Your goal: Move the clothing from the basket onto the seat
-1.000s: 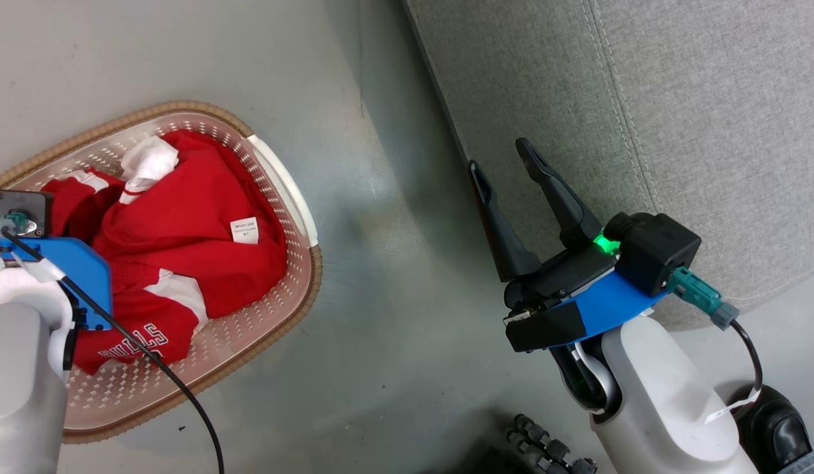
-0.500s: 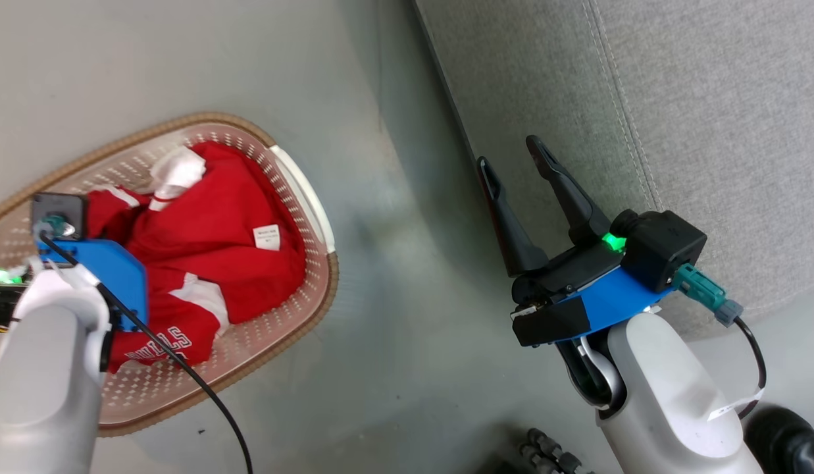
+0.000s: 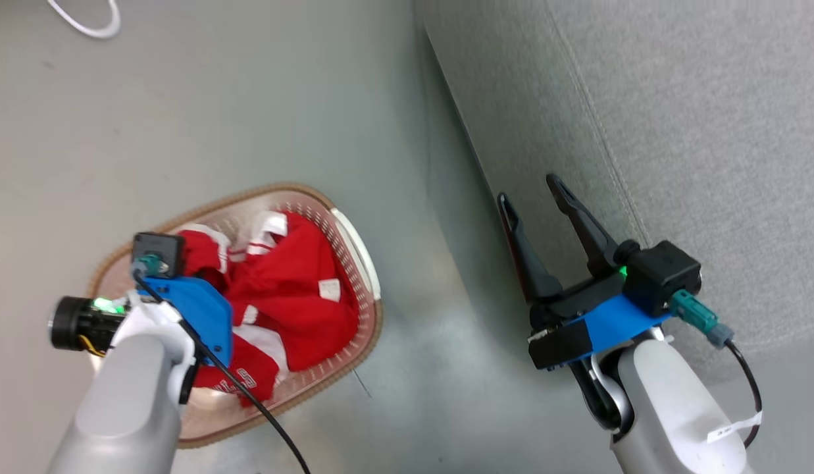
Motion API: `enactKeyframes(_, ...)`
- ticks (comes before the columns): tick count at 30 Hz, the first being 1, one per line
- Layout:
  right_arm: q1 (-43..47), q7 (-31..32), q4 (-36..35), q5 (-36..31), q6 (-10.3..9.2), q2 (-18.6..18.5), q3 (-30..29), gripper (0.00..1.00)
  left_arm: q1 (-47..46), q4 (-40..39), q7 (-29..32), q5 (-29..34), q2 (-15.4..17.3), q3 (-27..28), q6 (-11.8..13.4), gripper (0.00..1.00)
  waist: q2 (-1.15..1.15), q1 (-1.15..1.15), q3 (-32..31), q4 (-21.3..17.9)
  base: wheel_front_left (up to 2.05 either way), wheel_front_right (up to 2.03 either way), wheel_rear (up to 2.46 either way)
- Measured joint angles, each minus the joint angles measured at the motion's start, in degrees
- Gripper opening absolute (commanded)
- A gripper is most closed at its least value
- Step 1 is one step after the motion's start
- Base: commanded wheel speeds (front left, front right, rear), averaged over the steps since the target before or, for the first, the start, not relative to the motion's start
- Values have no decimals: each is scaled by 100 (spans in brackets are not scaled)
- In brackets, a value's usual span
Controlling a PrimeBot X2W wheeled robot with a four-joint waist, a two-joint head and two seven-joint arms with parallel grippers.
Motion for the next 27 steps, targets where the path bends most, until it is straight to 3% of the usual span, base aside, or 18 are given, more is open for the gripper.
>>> enactKeyframes(11,568,0,302,-242,0,2,-178,100,122,445,-517,-155,-603,-387,-270,0,0,-1,-1320,445,0,0,0)
enactKeyframes(27,1211,36,472,-481,0,1,-367,100,158,152,-798,-681,-978,-1117,-391,0,0,-1,-2743,1021,0,0,0)
